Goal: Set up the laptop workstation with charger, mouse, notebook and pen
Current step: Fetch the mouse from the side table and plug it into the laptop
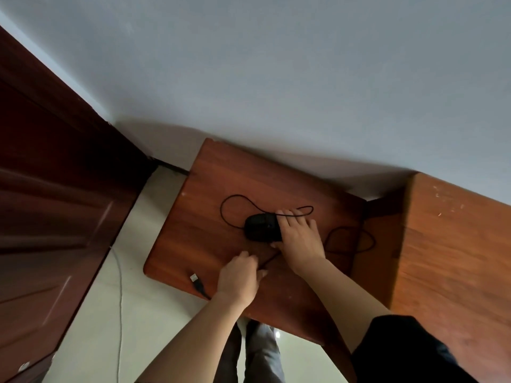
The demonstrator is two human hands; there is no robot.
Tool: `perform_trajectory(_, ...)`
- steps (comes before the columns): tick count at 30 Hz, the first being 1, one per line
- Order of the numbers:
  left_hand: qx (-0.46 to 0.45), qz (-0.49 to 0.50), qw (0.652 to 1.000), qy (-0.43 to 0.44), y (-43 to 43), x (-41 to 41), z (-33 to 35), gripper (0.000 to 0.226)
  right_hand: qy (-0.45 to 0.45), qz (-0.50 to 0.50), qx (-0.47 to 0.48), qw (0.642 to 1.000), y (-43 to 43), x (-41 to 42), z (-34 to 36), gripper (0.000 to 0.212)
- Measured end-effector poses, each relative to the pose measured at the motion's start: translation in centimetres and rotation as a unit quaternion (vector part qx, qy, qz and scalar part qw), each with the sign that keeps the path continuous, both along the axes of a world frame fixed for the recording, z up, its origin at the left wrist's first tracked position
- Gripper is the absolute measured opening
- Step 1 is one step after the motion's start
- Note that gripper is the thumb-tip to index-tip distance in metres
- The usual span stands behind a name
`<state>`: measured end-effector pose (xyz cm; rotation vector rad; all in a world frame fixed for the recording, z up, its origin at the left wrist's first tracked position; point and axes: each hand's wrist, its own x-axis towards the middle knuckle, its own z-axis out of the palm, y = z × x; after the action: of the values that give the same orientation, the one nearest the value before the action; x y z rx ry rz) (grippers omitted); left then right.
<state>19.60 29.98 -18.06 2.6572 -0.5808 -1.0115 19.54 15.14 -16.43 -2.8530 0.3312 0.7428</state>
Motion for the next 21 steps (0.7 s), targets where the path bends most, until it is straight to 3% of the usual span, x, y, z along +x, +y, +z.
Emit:
perform_trajectory(5, -0.018, 0.098, 0.992, 0.071, 0.7, 0.4, 0.9, 0.022, 0.006, -0.158, 0.071, 0.985, 0.4, -0.6, 2.1, 0.061)
perform_trajectory(8, -0.075, 0.239, 0.958, 0.140, 1.3, 0.6, 2.0, 0.010, 0.029, -0.274, 0.173, 0.945, -0.2, -1.1, 5.1, 0.057)
perform_trajectory(11, -0.136, 0.294, 0.928, 0.182, 1.5, 1.4, 4.6, 0.011, 0.006, -0.342, 0.240, 0.909, -0.9, -1.8, 8.9, 0.063)
perform_trajectory(13, -0.190, 0.281, 0.928, 0.154, 1.5, 2.0, 7.2, 0.022, -0.028, -0.381, 0.275, 0.882, -1.5, -2.7, 11.7, 0.063)
perform_trajectory(17, -0.293, 0.240, 0.926, 0.011, 0.9, 2.2, 12.7, 0.033, -0.074, -0.442, 0.345, 0.825, -2.5, -5.5, 17.9, 0.062)
perform_trajectory(21, -0.380, 0.208, 0.900, -0.039, -0.2, 1.9, 16.9, 0.031, -0.108, -0.460, 0.364, 0.802, -3.8, -10.0, 22.8, 0.063)
